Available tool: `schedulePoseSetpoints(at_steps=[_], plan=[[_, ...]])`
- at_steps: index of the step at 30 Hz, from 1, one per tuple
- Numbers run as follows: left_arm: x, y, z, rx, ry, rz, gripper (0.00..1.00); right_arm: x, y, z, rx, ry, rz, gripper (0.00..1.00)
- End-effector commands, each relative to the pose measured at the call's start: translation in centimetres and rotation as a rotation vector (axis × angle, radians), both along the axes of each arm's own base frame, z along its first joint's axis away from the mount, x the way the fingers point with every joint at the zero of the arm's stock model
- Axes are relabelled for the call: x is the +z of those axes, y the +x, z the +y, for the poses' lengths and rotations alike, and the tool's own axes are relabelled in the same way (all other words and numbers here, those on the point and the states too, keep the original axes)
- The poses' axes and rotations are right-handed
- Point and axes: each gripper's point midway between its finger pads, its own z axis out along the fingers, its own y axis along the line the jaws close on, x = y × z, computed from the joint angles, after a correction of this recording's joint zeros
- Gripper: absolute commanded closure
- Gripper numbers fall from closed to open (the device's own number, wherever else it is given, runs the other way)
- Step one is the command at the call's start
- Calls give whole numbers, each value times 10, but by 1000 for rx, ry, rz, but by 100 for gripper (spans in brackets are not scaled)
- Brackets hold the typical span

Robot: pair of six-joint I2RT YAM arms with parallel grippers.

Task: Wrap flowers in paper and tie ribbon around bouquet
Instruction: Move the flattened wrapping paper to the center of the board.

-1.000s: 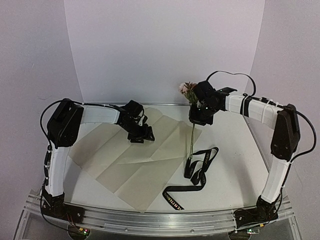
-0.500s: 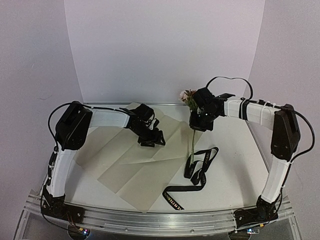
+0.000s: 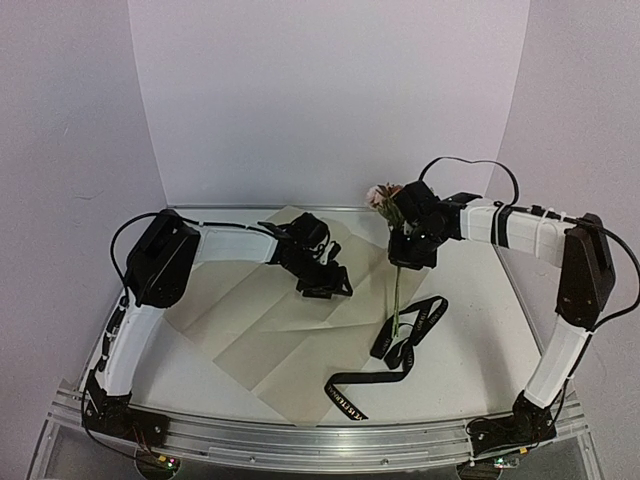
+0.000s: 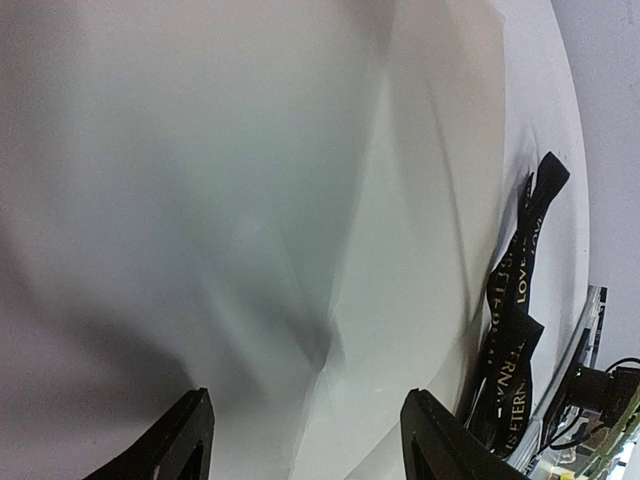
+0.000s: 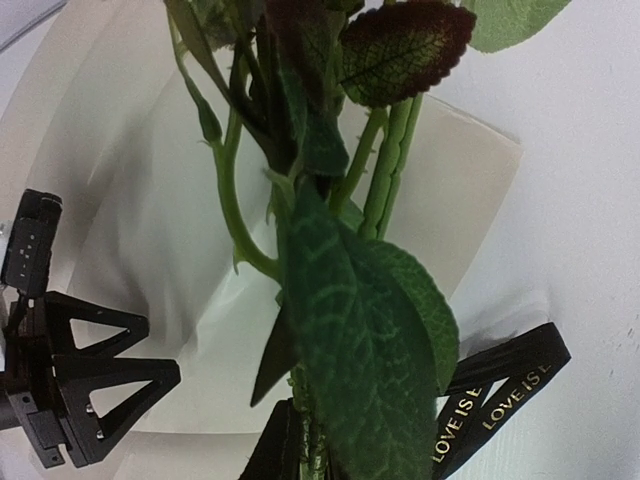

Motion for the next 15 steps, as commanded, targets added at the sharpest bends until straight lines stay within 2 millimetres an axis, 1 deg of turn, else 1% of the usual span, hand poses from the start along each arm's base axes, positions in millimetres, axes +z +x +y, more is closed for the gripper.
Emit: schedulePoseSetpoints(at_steps=[1, 2, 5, 7, 9, 11, 13, 15], plan=[[0, -6, 7, 10, 31, 19, 33, 33, 10, 8, 23, 45, -99, 100], [7, -5, 8, 12, 29, 3, 33, 35, 12, 12, 31, 57, -102, 100], [43, 13, 12, 49, 15, -84, 31, 37, 21, 27, 53, 83, -107, 100], [71, 28, 22, 93, -1, -135, 30, 39, 30, 39, 65, 101, -114, 100], [93, 42, 41, 160, -6, -169, 30, 43, 39, 53, 78, 128, -126, 100], [104, 53, 66, 236, -13, -167, 30, 42, 45, 74, 109, 162, -121, 100], [110, 59, 92, 293, -20, -150, 31, 43, 53, 95, 134, 177, -132, 100], [110, 60, 115, 333, -3, -138, 31, 43, 61, 115, 158, 193, -142, 100]])
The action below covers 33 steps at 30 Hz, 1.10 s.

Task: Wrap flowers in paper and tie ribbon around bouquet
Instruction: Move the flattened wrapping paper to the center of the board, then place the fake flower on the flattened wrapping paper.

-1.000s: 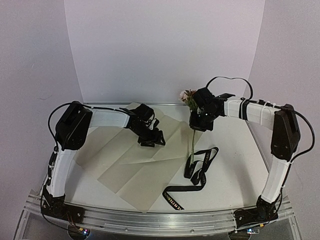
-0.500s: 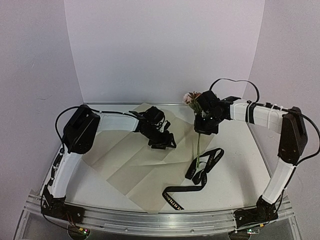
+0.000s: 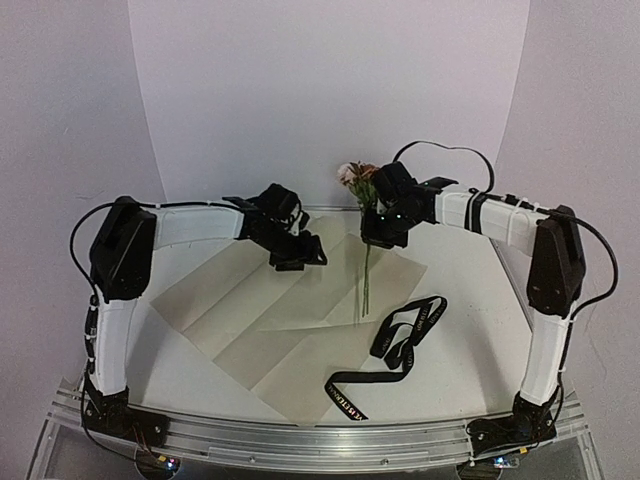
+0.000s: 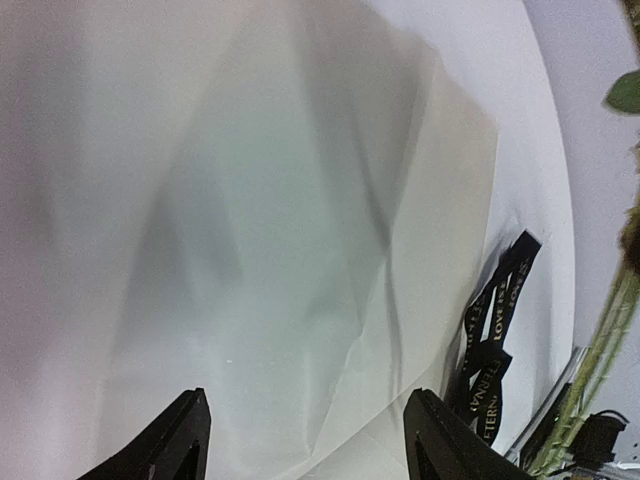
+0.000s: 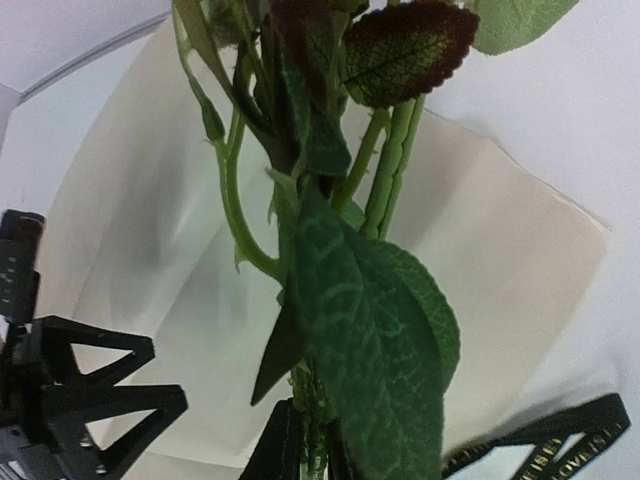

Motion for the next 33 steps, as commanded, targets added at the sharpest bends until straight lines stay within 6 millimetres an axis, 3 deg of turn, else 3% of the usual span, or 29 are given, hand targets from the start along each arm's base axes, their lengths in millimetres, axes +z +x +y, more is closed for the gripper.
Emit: schedulePoseSetpoints(at_steps=[1, 6, 10, 15, 20, 26, 29, 33], plan=[[45, 22, 64, 164, -13, -57, 31, 16, 23, 61, 83, 88, -73, 100], [32, 11, 105, 208, 8, -18, 33, 9, 43, 109, 137, 179, -101, 100], [27, 0, 117, 206, 17, -4, 34, -14, 56, 138, 166, 220, -105, 100], [17, -10, 119, 197, 9, 26, 34, -49, 70, 153, 161, 219, -85, 100], [4, -13, 123, 203, 24, 48, 35, -70, 72, 158, 161, 230, -52, 99], [-7, -12, 124, 207, 38, 66, 35, -71, 73, 158, 160, 237, -44, 80], [-12, -10, 127, 213, 45, 75, 36, -71, 69, 155, 152, 243, -26, 62], [-15, -6, 129, 219, 49, 78, 36, -59, 64, 150, 147, 246, -27, 45]])
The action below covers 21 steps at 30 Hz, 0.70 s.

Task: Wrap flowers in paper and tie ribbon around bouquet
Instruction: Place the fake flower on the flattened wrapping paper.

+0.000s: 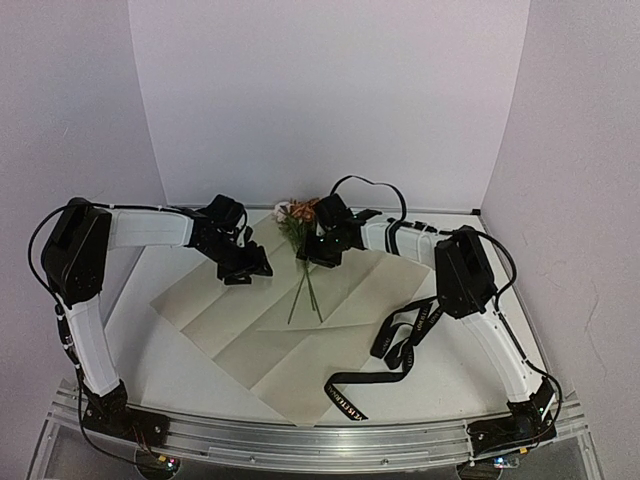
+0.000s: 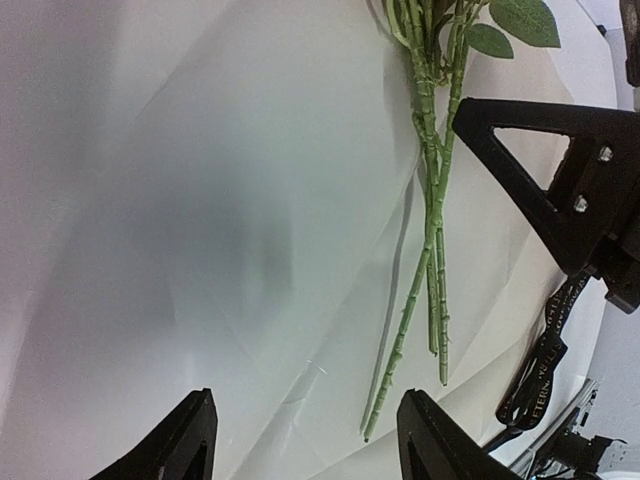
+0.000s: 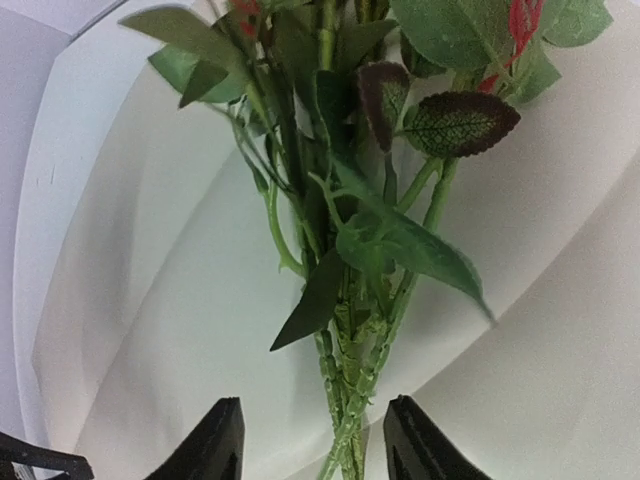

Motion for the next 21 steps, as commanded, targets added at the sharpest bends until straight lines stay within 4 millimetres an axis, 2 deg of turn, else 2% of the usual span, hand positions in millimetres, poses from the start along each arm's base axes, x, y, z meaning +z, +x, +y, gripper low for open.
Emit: schedulePoseSetpoints(at_steps=[1, 7, 10, 13, 16, 21], plan=[[7, 12, 0, 9, -24, -30, 36, 52, 3, -1, -9, 57, -63, 43], [12, 19, -5, -10, -38, -42, 37, 77, -10, -22, -24, 9, -53, 39], [14, 21, -6, -20, -40, -46, 38, 76, -23, -44, -46, -64, -26, 38], [14, 21, -6, -16, -40, -45, 38, 76, -47, -71, -70, -127, 12, 39], [16, 21, -6, -9, -48, -43, 39, 89, -73, -106, -138, -162, 20, 38], [19, 20, -6, -3, -59, -43, 39, 77, -128, -167, -248, -253, 73, 27]])
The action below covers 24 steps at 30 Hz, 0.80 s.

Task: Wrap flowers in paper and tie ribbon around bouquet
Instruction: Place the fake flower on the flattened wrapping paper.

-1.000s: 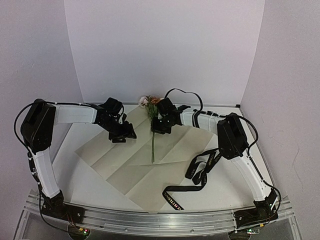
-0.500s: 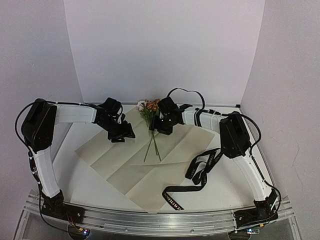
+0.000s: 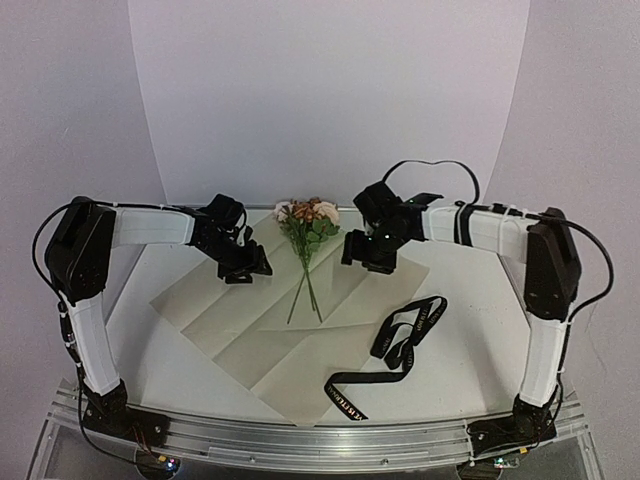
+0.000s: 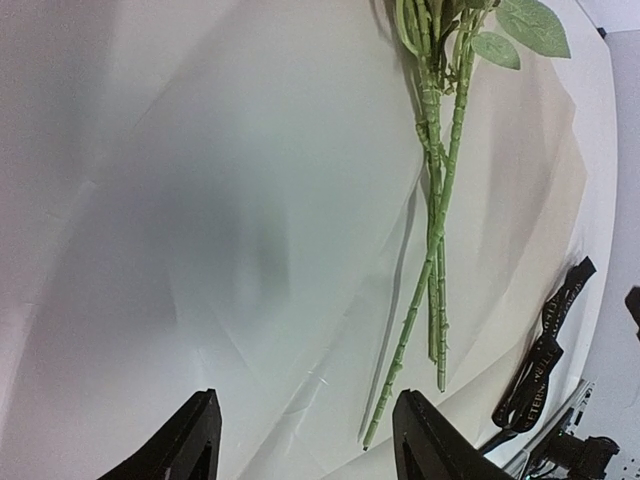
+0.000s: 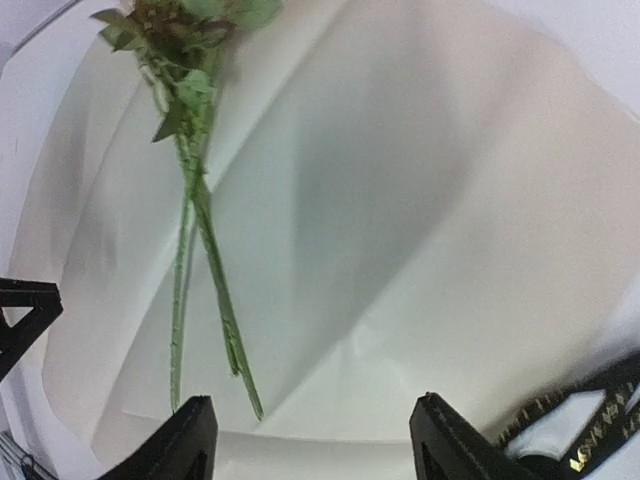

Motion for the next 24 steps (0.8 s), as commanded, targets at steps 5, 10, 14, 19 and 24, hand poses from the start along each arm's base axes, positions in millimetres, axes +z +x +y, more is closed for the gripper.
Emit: schedulePoseSetpoints(at_steps=[5, 10, 14, 19, 24], plan=[[24, 12, -6, 3, -51, -60, 39, -10, -84, -89, -209, -133, 39, 15], [28, 11, -5, 2, -50, -65, 39, -41, -125, -103, -241, -178, 95, 16], [32, 12, -3, -1, -42, -74, 39, -57, -136, -110, -274, -186, 111, 25], [36, 13, -4, -4, -44, -80, 39, -76, -136, -113, -313, -198, 125, 27], [40, 13, -2, -5, -40, -88, 39, -92, -134, -113, -344, -203, 127, 31]])
